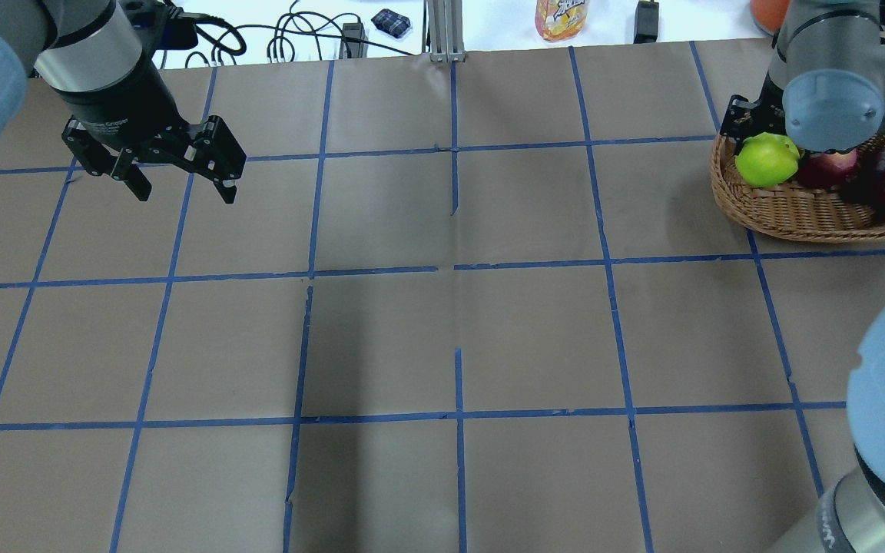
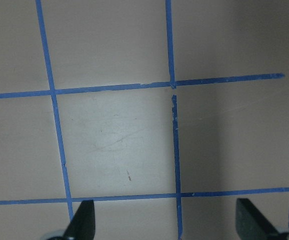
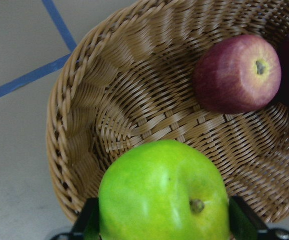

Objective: Put all apples into basket

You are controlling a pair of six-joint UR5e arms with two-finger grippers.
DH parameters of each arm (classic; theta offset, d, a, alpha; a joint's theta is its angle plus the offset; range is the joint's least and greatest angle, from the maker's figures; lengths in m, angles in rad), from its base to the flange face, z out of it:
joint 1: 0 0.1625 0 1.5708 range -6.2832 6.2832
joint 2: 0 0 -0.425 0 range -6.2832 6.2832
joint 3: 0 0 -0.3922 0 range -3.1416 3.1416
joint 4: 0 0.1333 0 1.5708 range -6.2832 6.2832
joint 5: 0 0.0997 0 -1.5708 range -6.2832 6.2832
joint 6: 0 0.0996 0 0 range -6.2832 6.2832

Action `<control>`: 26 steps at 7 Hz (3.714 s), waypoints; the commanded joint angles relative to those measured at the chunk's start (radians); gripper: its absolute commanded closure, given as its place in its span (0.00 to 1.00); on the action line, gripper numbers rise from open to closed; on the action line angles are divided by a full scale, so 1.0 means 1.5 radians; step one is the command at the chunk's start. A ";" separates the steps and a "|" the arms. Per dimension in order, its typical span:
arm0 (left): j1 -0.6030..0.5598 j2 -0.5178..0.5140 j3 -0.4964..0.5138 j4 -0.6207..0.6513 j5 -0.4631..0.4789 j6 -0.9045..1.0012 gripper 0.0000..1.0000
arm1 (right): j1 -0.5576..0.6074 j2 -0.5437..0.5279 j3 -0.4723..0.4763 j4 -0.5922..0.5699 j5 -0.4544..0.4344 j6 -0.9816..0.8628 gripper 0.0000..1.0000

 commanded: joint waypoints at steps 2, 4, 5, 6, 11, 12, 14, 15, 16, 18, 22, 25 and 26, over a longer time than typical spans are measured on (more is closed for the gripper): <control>0.000 0.000 0.001 0.001 0.000 0.000 0.00 | -0.010 0.052 0.000 -0.053 -0.071 0.002 1.00; 0.000 0.000 0.000 0.001 0.000 0.001 0.00 | -0.011 0.060 0.001 -0.055 -0.074 -0.004 0.26; 0.001 0.000 0.004 0.001 0.000 0.001 0.00 | -0.014 0.058 0.001 -0.045 -0.072 -0.005 0.02; 0.002 0.000 0.001 0.001 0.000 0.001 0.00 | -0.019 0.052 0.001 -0.033 -0.071 -0.006 0.00; 0.003 0.000 0.007 0.001 0.000 0.001 0.00 | -0.017 -0.146 -0.010 0.225 0.065 -0.006 0.00; 0.003 0.000 0.007 0.001 0.000 0.001 0.00 | -0.017 -0.184 -0.010 0.275 0.101 -0.005 0.00; 0.003 0.001 0.005 0.001 0.000 0.001 0.00 | -0.009 -0.272 -0.001 0.366 0.176 0.004 0.00; 0.004 0.001 0.005 0.001 0.000 0.001 0.00 | -0.001 -0.307 0.010 0.399 0.232 0.004 0.00; 0.003 0.001 0.002 0.001 0.000 0.000 0.00 | 0.026 -0.318 0.026 0.398 0.247 0.008 0.00; 0.003 0.001 0.002 0.001 0.001 0.001 0.00 | 0.130 -0.320 0.043 0.392 0.235 0.044 0.00; 0.004 0.000 0.003 0.002 0.000 0.000 0.00 | 0.154 -0.369 0.086 0.397 0.157 0.036 0.00; 0.003 0.000 0.003 0.002 0.001 0.000 0.00 | 0.154 -0.361 0.060 0.413 0.192 0.042 0.00; 0.002 0.000 0.002 0.002 0.001 0.000 0.00 | 0.154 -0.361 0.059 0.432 0.195 0.041 0.00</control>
